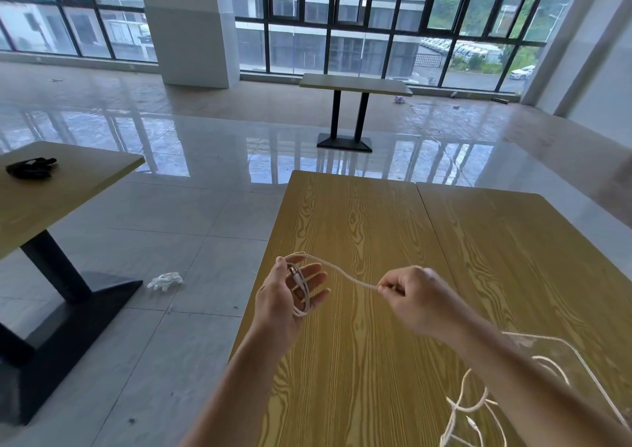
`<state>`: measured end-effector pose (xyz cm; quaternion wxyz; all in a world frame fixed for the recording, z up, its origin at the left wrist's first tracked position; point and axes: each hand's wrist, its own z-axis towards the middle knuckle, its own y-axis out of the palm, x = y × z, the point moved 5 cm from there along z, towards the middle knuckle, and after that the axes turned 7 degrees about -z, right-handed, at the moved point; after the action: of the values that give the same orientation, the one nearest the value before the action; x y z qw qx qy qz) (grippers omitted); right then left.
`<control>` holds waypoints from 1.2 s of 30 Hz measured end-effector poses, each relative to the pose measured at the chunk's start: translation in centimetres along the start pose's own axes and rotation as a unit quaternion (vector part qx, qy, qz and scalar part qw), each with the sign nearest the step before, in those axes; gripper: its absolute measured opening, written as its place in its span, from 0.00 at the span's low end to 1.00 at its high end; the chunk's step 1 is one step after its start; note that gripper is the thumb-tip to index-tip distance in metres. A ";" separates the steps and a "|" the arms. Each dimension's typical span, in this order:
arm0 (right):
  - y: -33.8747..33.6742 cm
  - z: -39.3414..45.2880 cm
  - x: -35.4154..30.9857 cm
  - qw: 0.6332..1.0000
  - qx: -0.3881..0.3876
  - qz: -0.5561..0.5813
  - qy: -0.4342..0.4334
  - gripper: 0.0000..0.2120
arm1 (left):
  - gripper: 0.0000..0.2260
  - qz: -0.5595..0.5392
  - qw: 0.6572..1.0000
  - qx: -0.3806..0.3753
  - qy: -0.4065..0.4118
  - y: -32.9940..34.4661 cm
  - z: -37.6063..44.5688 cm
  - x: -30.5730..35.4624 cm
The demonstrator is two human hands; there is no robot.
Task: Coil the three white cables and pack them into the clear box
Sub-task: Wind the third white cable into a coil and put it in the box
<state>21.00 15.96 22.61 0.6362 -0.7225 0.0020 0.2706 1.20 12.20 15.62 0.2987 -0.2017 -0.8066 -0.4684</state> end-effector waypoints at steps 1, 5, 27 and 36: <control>0.5 -0.2 -0.2 1.000 -0.017 -0.005 -0.002 0.10 | 0.19 -0.023 1.000 0.014 -0.004 0.0 0.2 -0.1; 2.5 -1.0 -0.9 0.997 -0.074 -0.018 -0.006 0.12 | 0.20 -0.093 0.995 0.044 -0.017 -0.1 0.5 -0.4; 0.7 -3.5 -6.0 0.972 -0.121 0.078 -0.188 0.10 | 0.11 -0.028 0.996 0.088 0.000 -1.4 2.2 2.1; -2.8 -1.1 -7.3 0.976 0.067 0.089 -0.187 0.08 | 0.23 0.156 0.976 -0.139 -0.056 3.2 -1.2 -0.3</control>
<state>16.18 13.02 28.04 0.6457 -0.6119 -0.0345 0.4555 3.69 12.62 17.93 0.2915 -0.3902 -0.7080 -0.5114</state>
